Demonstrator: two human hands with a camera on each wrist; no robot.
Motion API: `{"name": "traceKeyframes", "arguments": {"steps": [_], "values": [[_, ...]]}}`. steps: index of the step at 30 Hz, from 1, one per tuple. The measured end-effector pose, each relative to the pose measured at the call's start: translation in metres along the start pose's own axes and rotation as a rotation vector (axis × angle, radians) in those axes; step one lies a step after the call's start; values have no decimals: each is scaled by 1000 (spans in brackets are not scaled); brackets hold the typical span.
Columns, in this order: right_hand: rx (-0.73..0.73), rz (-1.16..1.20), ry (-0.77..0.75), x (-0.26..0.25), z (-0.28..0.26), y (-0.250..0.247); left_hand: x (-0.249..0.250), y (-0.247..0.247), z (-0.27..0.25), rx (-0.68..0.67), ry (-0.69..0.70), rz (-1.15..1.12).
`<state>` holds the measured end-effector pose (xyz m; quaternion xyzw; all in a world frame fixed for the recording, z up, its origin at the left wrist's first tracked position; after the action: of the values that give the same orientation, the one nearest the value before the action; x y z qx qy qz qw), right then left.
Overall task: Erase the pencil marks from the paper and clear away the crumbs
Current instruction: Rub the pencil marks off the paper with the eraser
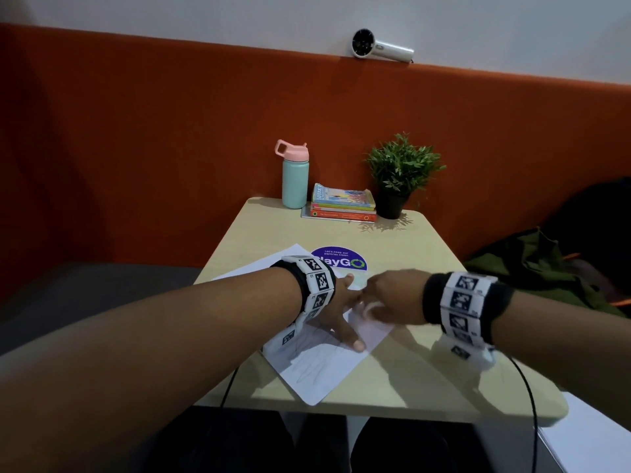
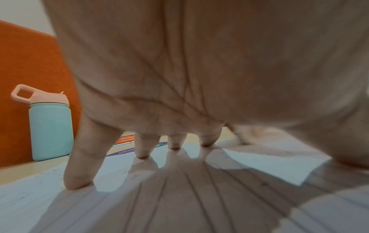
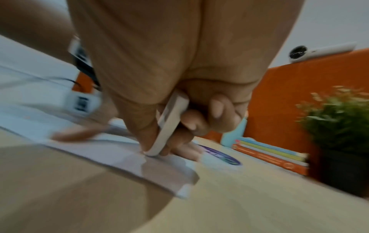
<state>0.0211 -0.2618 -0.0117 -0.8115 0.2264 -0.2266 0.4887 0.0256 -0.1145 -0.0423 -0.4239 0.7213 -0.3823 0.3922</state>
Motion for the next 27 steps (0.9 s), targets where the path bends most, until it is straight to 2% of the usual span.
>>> {"name": "traceKeyframes", "arguments": {"steps": [3, 8, 13, 17, 19, 24, 27], "values": [[19, -43, 100, 24, 3, -3, -1, 1, 2, -16, -25, 22], [-24, -28, -64, -10, 2, 3, 1, -4, -4, -7, 2, 1], [2, -32, 93, 17, 11, -8, -1, -2, -3, -7, -9, 9], [-34, 11, -52, -17, 13, 1, 4, -6, -8, 22, -55, -15], [-30, 29, -71, -17, 13, 3, 4, -6, -7, 20, -53, -9], [20, 26, 81, 24, 20, 4, -9, 2, 3, -19, -26, 10], [43, 49, 94, 33, 27, 7, -19, 4, 4, -32, -22, 26]]}}
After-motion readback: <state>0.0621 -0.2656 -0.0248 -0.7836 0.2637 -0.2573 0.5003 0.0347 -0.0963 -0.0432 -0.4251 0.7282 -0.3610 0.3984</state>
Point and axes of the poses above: each hand's wrist, its own z-axis towards the middle knuckle, its own y-axis out of the palm, x = y × z, the point moved 1 cm from there along z, towards the middle knuckle, and after that the axes turned 12 degrees about -y, right-handed, at the moved point
